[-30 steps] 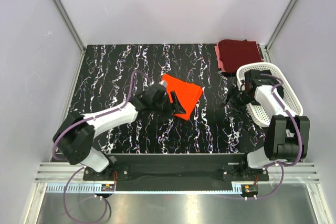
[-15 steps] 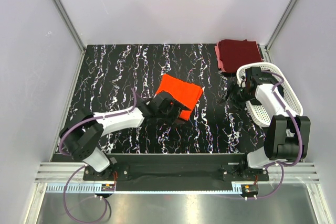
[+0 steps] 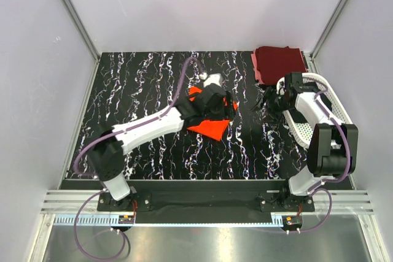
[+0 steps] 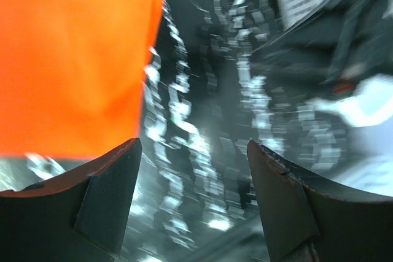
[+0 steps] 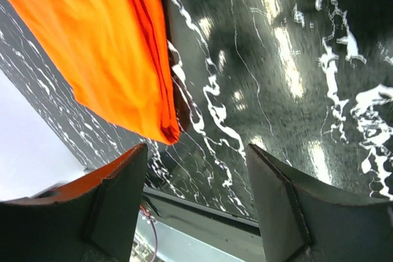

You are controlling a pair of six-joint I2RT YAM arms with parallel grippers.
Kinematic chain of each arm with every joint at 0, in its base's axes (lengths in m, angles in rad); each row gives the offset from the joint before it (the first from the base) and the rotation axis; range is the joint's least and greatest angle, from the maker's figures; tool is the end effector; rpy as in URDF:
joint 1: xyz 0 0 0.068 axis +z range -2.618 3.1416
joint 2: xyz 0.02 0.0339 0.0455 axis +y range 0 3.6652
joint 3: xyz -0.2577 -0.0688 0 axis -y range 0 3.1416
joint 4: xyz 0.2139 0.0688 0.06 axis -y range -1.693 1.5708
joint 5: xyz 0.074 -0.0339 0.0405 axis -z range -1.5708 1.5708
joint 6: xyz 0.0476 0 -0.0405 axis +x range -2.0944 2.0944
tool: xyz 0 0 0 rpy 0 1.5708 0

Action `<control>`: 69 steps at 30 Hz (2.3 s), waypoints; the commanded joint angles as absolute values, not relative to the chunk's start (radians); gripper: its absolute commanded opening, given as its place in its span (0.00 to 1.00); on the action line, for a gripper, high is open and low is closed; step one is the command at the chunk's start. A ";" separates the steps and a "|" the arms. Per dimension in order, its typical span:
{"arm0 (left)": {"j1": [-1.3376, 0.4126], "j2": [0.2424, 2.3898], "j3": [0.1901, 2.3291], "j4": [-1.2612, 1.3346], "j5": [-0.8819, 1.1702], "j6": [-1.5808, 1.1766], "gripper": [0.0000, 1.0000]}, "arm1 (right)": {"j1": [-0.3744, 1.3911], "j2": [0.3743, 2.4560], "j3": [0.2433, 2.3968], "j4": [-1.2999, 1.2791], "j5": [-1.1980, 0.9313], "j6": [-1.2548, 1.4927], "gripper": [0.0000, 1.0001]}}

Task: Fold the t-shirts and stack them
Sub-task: Fold the tshirt

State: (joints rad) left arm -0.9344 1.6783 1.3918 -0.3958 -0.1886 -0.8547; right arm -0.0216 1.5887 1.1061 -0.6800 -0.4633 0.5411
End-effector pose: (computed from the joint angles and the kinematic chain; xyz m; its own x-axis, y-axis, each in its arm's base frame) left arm 0.2232 -0.2870 0.2907 -0.7767 -0.1957 -0.5987 0.1791 0.8426 -0.5079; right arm 0.2886 0.0150 0.2180 -0.8679 0.4796 -0.1290 0.3372 0.7597 0.5560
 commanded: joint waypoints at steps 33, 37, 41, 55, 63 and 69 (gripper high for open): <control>-1.026 2.201 1.781 -0.496 -0.618 -0.327 0.70 | -0.101 1.612 1.106 -0.701 -0.407 0.497 0.71; -1.028 2.238 1.805 -0.520 -0.612 -0.333 0.69 | -0.101 1.612 1.101 -0.698 -0.411 0.502 0.71; -1.032 2.270 1.825 -0.545 -0.632 -0.331 0.66 | -0.101 1.614 1.104 -0.693 -0.413 0.506 0.71; -1.032 2.293 1.766 -0.489 -0.568 -0.288 0.24 | -0.100 1.678 1.109 -0.626 -0.521 0.534 0.70; -0.997 2.146 1.654 -0.413 -0.453 -0.305 0.00 | -0.081 1.775 1.117 -0.462 -0.667 0.627 0.74; -0.970 2.076 1.614 -0.388 -0.400 -0.311 0.00 | -0.017 1.855 1.178 -0.420 -0.676 0.666 0.75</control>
State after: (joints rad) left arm -0.9840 2.1674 1.6238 -0.4461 -0.4484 -0.2962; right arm -0.0441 1.8156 1.1431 -0.4492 -0.6380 0.6067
